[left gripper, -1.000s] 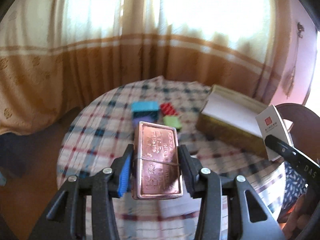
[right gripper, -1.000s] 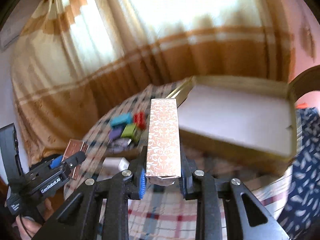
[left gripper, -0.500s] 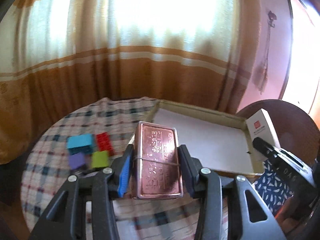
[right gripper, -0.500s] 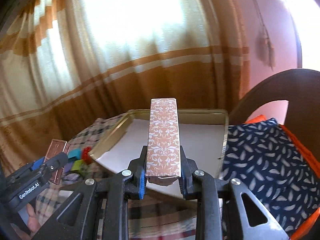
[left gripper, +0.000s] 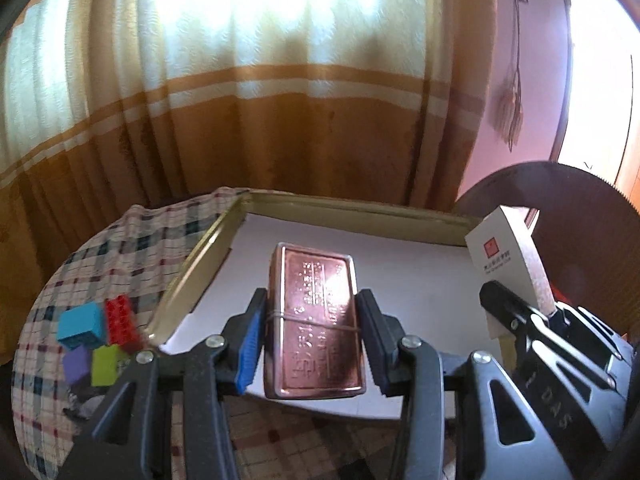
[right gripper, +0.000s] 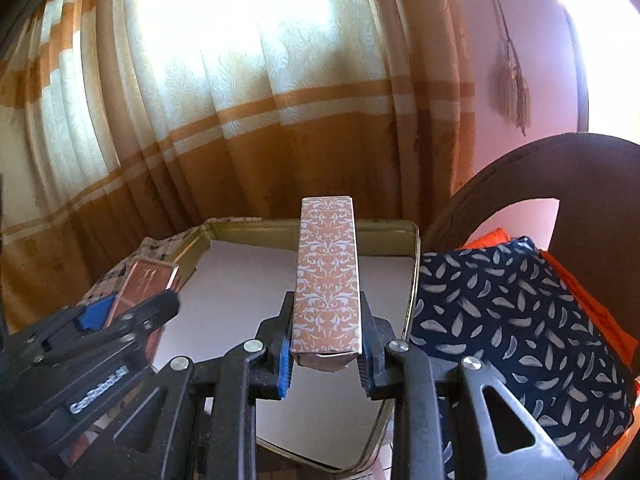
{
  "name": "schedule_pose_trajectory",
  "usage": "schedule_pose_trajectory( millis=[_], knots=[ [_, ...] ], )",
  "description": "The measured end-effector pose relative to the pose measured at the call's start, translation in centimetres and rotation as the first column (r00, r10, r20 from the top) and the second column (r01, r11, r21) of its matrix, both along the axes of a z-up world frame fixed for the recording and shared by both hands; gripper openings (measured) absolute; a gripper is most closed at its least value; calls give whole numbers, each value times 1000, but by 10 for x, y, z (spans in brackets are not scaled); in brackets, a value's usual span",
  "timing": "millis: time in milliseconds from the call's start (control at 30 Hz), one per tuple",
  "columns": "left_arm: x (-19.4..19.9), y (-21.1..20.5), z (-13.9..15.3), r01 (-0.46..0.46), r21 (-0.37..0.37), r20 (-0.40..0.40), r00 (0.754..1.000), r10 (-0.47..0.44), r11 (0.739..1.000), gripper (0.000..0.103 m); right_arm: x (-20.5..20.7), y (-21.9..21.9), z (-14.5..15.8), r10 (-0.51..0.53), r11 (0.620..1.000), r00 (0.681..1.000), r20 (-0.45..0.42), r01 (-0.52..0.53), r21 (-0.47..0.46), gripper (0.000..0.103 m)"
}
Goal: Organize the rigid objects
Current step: 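Carry both items into the gold tray and open both tools, then withdraw both tools from the tray toward the remaining objects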
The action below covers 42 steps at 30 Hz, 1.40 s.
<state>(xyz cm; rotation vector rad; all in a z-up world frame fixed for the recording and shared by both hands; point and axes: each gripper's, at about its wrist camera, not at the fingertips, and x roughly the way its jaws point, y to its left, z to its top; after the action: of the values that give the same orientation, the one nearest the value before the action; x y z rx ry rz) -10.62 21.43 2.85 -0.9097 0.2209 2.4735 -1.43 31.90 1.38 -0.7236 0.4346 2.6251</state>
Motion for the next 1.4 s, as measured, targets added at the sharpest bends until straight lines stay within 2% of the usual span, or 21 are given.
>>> schedule_pose_trajectory(
  millis=[367,533,700,733,767,833,867,933,1000,1133,1267,1400],
  knots=[
    [-19,14,-30,-7,-44,70,998,10,999,44,-17,4,-13,23,999,999,42,-22,-30,28],
    [-20,16,-35,-15,-61,74,997,20,998,44,-19,5,-18,22,999,998,57,-20,-31,28],
    [-26,12,-42,-40,-64,114,992,47,997,45,-19,4,-18,25,999,998,53,-23,-38,29],
    [-25,10,-41,-42,-63,116,992,49,997,51,-19,4,-18,28,999,998,53,-26,-45,31],
    [-24,9,-40,-42,-62,116,992,49,997,67,-18,4,-17,38,998,998,51,-35,-55,34],
    [-21,4,-34,-77,-54,95,992,82,996,82,-16,2,-14,36,998,998,43,-33,-58,55],
    [-21,1,-30,-91,-45,86,992,94,995,90,-14,3,-12,14,998,999,42,-11,-54,59],
    [-18,-7,-22,-102,-17,75,992,103,995,102,-4,7,-5,-15,997,1000,-1,15,-71,76],
    [-12,-13,-15,-108,-9,48,993,109,994,102,7,9,1,-31,995,998,-49,27,-92,80],
    [7,-23,-6,-111,-26,-4,994,111,993,102,25,2,6,-45,994,993,-107,33,-108,81],
    [22,-41,-6,-142,-32,-12,990,141,989,102,32,-13,2,-27,992,995,-100,14,-126,81],
    [39,-64,-10,-186,-74,-57,982,182,980,102,37,-30,-2,-2,991,996,-86,-10,-134,81]
  ],
)
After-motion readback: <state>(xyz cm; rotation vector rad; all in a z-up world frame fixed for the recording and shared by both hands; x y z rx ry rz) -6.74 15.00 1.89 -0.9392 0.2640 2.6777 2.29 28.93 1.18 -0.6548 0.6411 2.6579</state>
